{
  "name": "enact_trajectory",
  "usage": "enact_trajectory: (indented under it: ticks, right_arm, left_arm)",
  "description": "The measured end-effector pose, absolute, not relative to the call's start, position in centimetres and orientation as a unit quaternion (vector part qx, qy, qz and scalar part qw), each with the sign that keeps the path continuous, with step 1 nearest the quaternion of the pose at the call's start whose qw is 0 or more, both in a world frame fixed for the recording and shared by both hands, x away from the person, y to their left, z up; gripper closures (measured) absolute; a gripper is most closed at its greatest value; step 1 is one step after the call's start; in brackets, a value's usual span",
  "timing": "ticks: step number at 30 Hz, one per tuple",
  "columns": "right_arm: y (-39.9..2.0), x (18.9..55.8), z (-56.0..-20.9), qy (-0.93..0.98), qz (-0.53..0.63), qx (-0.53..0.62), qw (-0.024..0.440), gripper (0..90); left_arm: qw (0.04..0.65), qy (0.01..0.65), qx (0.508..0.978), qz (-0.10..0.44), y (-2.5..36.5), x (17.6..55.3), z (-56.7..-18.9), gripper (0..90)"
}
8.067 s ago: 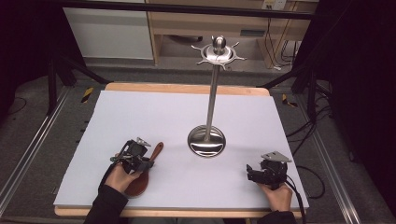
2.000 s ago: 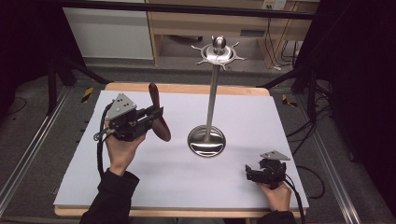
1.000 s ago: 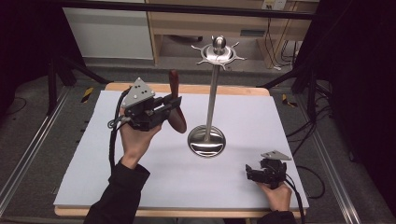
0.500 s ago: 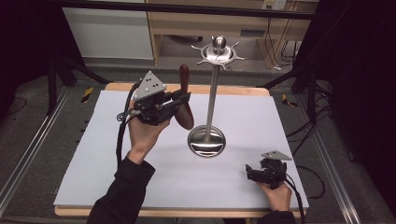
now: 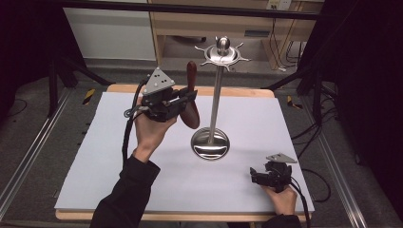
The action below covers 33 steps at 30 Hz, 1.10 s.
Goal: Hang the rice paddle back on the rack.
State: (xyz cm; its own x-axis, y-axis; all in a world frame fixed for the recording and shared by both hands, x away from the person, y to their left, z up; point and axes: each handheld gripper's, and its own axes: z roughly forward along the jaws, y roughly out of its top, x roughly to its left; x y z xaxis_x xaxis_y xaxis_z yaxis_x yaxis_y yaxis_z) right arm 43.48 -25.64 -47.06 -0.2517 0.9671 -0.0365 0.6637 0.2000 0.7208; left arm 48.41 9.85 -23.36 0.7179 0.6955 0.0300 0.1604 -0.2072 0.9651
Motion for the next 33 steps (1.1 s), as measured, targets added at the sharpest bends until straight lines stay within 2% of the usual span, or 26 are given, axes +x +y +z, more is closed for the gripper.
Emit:
enact_trajectory:
  ticks: [33]
  right_arm:
    - [-25.7,43.5,-47.1,0.733,0.301,0.557,0.250,10.6]
  left_arm:
    - [0.542,0.296,0.753,0.229,8.1,50.0,-22.9,77.4]
